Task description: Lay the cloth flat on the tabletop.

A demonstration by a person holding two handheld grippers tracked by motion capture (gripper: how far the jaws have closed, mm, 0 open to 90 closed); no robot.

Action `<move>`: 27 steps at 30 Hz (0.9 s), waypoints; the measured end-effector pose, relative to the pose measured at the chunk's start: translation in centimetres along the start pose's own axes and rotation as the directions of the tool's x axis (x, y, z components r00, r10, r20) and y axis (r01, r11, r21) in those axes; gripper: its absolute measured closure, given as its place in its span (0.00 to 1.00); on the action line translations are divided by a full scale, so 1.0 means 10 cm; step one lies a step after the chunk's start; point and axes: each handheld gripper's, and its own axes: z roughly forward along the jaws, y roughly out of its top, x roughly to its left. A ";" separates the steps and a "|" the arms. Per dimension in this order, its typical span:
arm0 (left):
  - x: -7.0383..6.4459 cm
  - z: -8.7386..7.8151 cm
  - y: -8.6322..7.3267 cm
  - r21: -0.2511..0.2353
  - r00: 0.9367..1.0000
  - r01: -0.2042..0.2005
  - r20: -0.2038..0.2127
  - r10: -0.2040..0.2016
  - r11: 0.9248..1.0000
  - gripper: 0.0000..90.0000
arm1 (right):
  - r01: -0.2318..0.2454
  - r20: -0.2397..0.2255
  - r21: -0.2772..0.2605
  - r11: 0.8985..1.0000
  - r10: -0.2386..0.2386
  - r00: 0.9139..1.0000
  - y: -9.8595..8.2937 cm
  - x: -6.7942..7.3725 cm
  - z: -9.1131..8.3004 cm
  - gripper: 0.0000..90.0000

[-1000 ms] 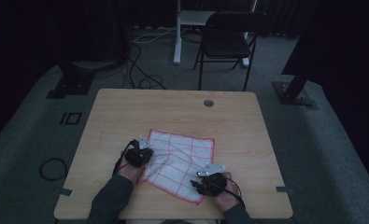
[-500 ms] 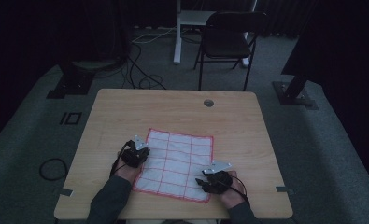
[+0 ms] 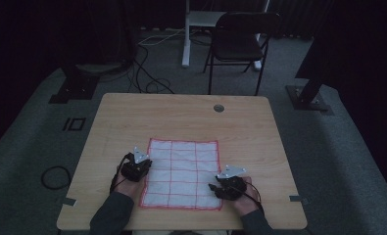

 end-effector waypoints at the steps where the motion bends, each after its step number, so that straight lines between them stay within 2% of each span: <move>1: 0.00 0.00 0.00 -0.001 1.000 -0.004 -0.003 0.004 1.000 0.95 | -0.005 -0.001 -0.003 1.000 0.005 1.000 0.01 -0.01 0.01 0.62; 4: 0.00 0.01 0.02 0.007 0.999 -0.023 -0.024 0.024 1.000 0.94 | -0.002 0.009 -0.002 1.000 0.002 1.000 0.03 -0.03 0.03 0.62; 11: 0.06 0.07 0.09 0.015 0.999 -0.005 -0.041 0.005 1.000 0.90 | -0.014 0.015 -0.007 1.000 0.014 1.000 0.06 -0.04 0.06 0.60; 14: 0.09 0.08 0.08 0.007 0.999 0.003 -0.048 -0.003 1.000 0.83 | -0.013 0.024 -0.026 1.000 0.014 1.000 0.07 -0.05 0.04 0.57; 17: 0.12 0.06 0.05 -0.018 0.998 0.040 -0.039 -0.041 0.999 0.79 | -0.030 0.045 -0.066 0.997 0.033 0.998 0.10 -0.10 -0.01 0.57; 19: 0.13 0.04 0.03 -0.029 0.998 0.050 -0.043 -0.052 0.998 0.79 | -0.042 0.061 -0.089 0.995 0.048 0.997 0.13 -0.14 -0.04 0.57; 24: 0.16 -0.05 0.02 -0.043 0.996 0.080 -0.044 -0.082 0.996 0.76 | -0.055 0.078 -0.109 0.993 0.064 0.995 0.17 -0.19 -0.05 0.57; 27: 0.18 -0.08 0.02 -0.044 0.994 0.099 -0.039 -0.101 0.994 0.75 | -0.045 0.076 -0.111 0.993 0.054 0.996 0.19 -0.18 -0.06 0.57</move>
